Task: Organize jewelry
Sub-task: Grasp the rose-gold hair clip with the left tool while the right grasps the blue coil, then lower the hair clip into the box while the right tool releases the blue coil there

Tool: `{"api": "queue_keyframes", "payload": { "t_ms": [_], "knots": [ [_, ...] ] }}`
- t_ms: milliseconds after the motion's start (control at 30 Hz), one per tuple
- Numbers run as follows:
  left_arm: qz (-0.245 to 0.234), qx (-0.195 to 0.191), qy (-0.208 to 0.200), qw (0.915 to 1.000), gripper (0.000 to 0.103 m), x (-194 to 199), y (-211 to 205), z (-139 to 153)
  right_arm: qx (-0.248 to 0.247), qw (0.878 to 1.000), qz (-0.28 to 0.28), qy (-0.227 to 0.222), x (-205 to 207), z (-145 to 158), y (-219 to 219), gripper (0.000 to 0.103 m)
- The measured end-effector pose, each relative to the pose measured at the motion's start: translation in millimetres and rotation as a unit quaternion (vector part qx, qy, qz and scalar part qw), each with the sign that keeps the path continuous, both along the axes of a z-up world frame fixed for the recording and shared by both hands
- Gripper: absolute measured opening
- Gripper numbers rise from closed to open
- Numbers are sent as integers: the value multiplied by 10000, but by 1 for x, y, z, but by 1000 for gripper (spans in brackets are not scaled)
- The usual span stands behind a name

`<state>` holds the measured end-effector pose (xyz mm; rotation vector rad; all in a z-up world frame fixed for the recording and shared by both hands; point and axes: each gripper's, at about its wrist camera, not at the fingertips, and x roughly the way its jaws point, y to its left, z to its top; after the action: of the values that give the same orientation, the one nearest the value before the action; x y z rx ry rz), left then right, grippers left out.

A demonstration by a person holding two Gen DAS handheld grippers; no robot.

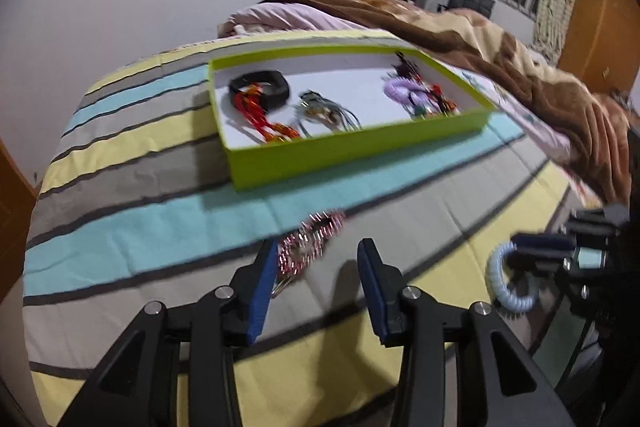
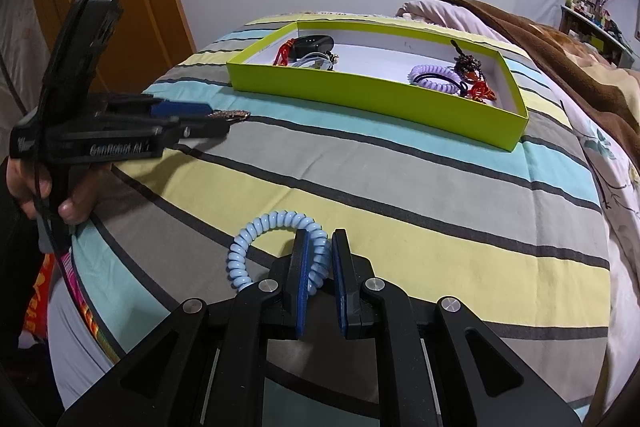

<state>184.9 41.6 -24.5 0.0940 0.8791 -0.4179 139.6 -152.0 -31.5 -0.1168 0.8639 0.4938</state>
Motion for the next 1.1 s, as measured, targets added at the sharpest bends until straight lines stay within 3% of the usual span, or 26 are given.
{"api": "queue_keyframes", "payload": {
  "t_ms": [233, 300, 367, 400, 533, 667, 867, 1100],
  "knots": [
    [-16, 569, -270, 9980, 43, -10, -20, 3, 30, 10000, -25, -8, -1, 0, 0, 11],
    [40, 717, -262, 9971, 38, -7, -25, 1, 26, 10000, -25, -13, -1, 1, 0, 11],
    [74, 736, -283, 9969, 20, -7, -28, 2, 20, 10000, -39, -23, -2, 1, -1, 10],
    [91, 760, -290, 9966, 17, -7, -31, 1, 18, 10000, -59, -34, -2, 1, -2, 10],
    [185, 922, -384, 9948, 16, -9, -39, 1, 22, 9999, -133, -56, -1, 1, -8, 9],
    [302, 776, -435, 9956, 15, -16, -39, 4, 89, 9996, -264, -54, 0, 3, -16, 9],
    [545, 201, -459, 9973, 10, -30, -35, 11, 230, 9988, -416, -99, -1, 9, -28, 9],
    [675, 82, -372, 9970, 9, -39, -39, 6, 311, 9983, -479, -124, -4, 12, -34, 9]
  ]
}}
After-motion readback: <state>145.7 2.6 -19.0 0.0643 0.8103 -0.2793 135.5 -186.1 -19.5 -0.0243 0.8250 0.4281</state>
